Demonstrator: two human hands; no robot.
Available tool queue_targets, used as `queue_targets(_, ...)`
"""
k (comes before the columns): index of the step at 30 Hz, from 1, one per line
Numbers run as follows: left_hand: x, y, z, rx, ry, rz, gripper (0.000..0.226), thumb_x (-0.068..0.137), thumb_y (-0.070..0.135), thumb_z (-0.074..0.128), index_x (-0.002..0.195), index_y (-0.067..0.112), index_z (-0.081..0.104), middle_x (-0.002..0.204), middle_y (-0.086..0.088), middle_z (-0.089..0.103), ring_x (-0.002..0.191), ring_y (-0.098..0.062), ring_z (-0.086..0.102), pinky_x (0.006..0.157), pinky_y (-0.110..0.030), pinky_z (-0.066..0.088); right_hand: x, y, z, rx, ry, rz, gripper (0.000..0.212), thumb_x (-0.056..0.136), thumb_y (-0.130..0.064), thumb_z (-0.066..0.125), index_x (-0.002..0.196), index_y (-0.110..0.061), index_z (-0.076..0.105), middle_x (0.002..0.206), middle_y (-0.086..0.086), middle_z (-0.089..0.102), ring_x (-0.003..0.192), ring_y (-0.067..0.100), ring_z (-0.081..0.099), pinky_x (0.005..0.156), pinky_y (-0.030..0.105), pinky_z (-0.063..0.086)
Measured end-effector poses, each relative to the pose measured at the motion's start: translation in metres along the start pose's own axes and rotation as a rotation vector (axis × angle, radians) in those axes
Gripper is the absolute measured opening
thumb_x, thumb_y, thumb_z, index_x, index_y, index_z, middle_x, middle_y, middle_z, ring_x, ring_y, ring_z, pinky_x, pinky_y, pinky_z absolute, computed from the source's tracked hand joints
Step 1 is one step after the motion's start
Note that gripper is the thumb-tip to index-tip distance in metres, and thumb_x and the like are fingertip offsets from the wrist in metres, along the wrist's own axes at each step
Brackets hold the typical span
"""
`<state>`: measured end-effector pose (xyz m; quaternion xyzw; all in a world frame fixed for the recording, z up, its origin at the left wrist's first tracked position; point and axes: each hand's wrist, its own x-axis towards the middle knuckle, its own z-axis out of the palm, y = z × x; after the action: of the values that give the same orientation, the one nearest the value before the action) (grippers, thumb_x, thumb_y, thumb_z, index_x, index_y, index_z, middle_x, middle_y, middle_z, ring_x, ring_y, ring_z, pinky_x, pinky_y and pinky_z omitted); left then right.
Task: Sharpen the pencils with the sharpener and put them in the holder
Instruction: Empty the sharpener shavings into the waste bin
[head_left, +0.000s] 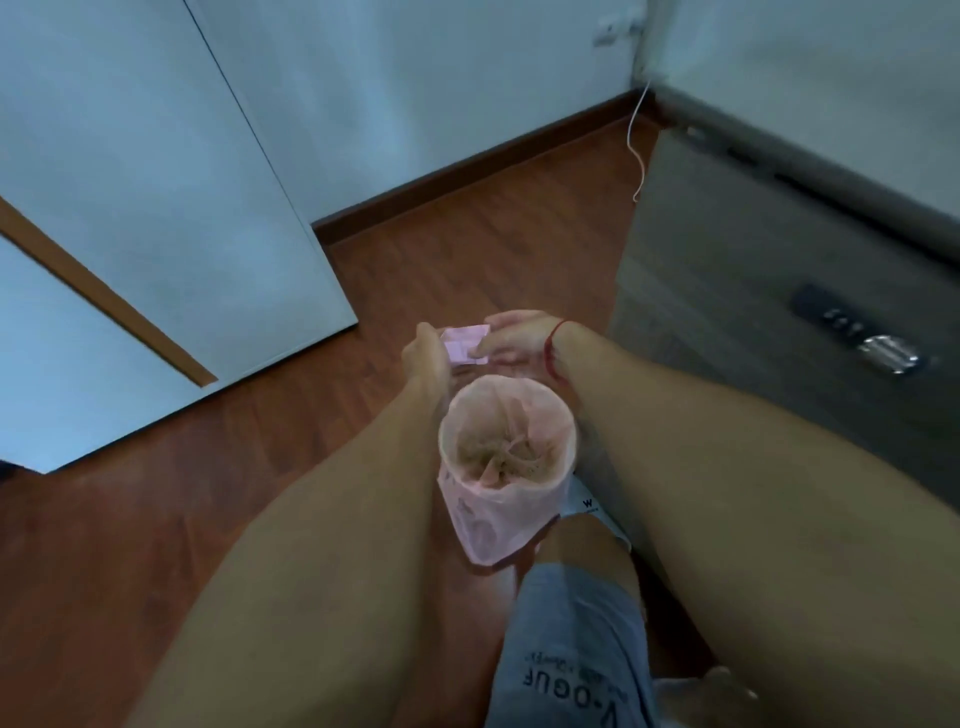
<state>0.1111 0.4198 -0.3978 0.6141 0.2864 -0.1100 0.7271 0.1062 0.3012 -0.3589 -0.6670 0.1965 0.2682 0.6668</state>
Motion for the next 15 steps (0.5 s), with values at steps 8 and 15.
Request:
queue_targets(8,-0.132,0.108,0.006,-0.098,-0.028,0.314,0.030,0.092,0.016,0.035,0.099,0.004,0.063,0.099,-0.016,0.067,0.074,-0.026,0.067,0.064,-0.035,0.060,-0.144,-0.080,0.005,-0.014,0.051,-0.337,0.057,0.080,0.010,0.067,0.130,-0.013,0.052,0.088,0.002,0.062,0.072,0.013,0.061,0.066,0.025,0.051)
queue_targets(15,-0.275,0.164,0.053,-0.103,-0.311,0.534,0.025,0.089,0.014,0.036,0.095,0.006,0.059,0.102,-0.016,0.067,0.095,-0.031,0.069,0.067,-0.029,0.060,-0.293,-0.125,-0.050,-0.046,0.208,-0.580,0.057,0.080,0.007,0.066,0.133,-0.009,0.049,0.128,0.014,0.060,0.094,0.024,0.066,0.075,0.028,0.057)
